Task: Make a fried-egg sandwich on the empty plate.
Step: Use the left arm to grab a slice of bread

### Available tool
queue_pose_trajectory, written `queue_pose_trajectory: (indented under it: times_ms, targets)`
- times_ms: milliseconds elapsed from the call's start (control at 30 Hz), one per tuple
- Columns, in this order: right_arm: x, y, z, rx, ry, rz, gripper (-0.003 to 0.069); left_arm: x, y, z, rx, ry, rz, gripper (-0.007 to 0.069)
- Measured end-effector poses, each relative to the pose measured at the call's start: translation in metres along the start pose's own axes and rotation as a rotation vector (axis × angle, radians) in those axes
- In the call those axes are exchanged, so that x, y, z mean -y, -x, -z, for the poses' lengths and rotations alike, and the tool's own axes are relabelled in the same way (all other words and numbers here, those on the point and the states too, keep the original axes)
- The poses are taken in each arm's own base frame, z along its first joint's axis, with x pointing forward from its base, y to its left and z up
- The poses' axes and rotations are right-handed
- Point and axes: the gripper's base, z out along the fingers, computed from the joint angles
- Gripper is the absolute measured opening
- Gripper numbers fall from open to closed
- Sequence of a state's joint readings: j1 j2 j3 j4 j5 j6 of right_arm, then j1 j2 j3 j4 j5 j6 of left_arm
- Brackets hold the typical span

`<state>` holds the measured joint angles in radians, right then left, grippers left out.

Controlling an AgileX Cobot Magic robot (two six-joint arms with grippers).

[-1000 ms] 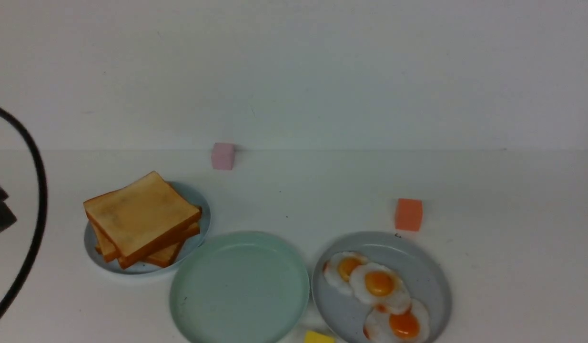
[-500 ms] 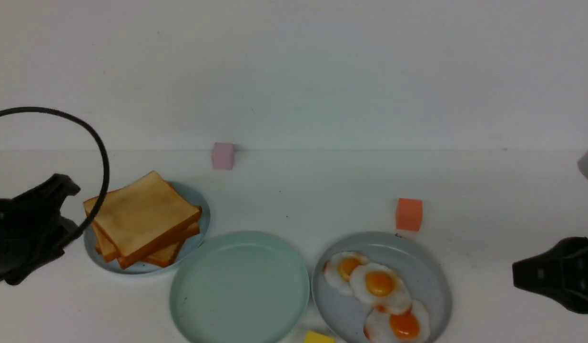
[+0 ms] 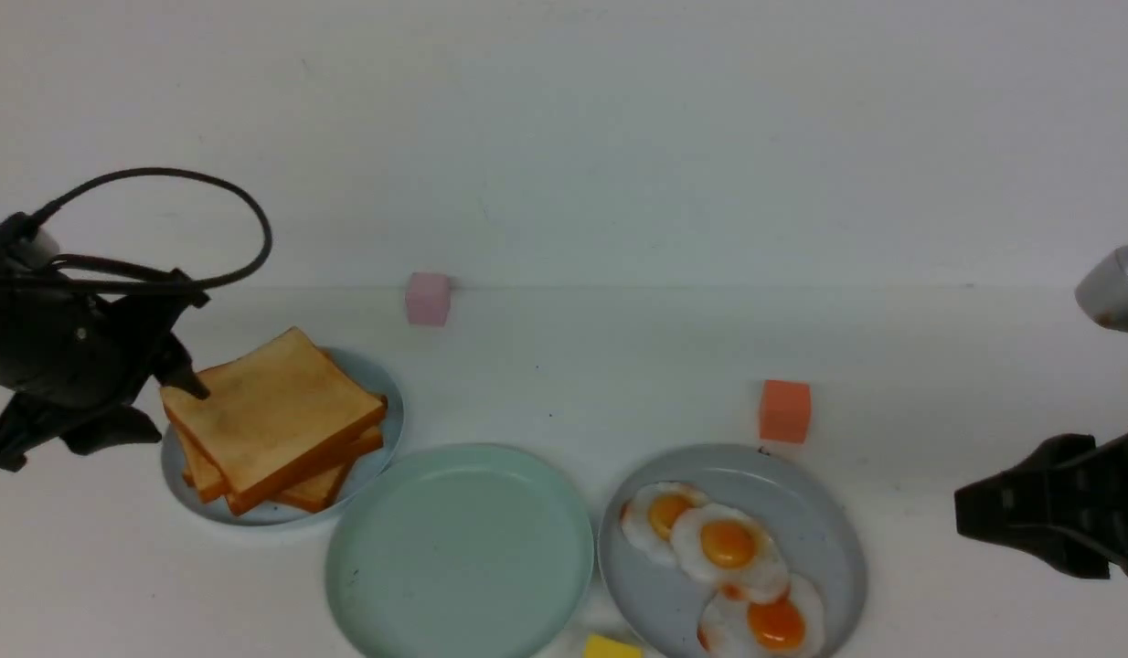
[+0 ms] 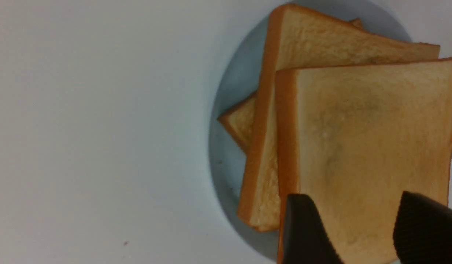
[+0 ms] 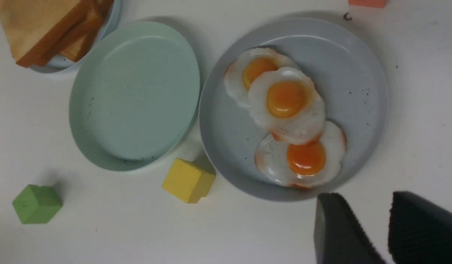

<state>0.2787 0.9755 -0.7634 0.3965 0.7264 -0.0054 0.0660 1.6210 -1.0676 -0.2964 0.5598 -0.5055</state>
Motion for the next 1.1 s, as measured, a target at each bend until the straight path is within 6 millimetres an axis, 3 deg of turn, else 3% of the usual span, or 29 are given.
queue_pose_trajectory:
  times_ms: [200,633,767,967,1100]
  targets:
    - [-0.001,0.0,0.0,0.0,0.006,-0.005,0.0241,-0.004,0.002,-0.025,-0.024,0.019,0.012,0.0354]
    - [-0.001,0.0,0.0,0.0,0.009,-0.008,0.0241,-0.006,0.007,-0.05,0.013,-0.002,0.067,0.0342]
    - [-0.001,0.0,0.0,-0.006,0.009,-0.008,0.0241,-0.005,0.008,-0.05,0.023,-0.007,0.035,0.0277]
    - [-0.002,-0.002,0.0,-0.026,0.022,-0.023,0.0241,-0.004,0.009,-0.05,0.033,-0.011,-0.066,0.0069]
    - [-0.002,-0.002,0.0,-0.026,0.022,-0.022,0.0241,-0.002,0.009,-0.043,0.036,-0.019,-0.115,0.0056]
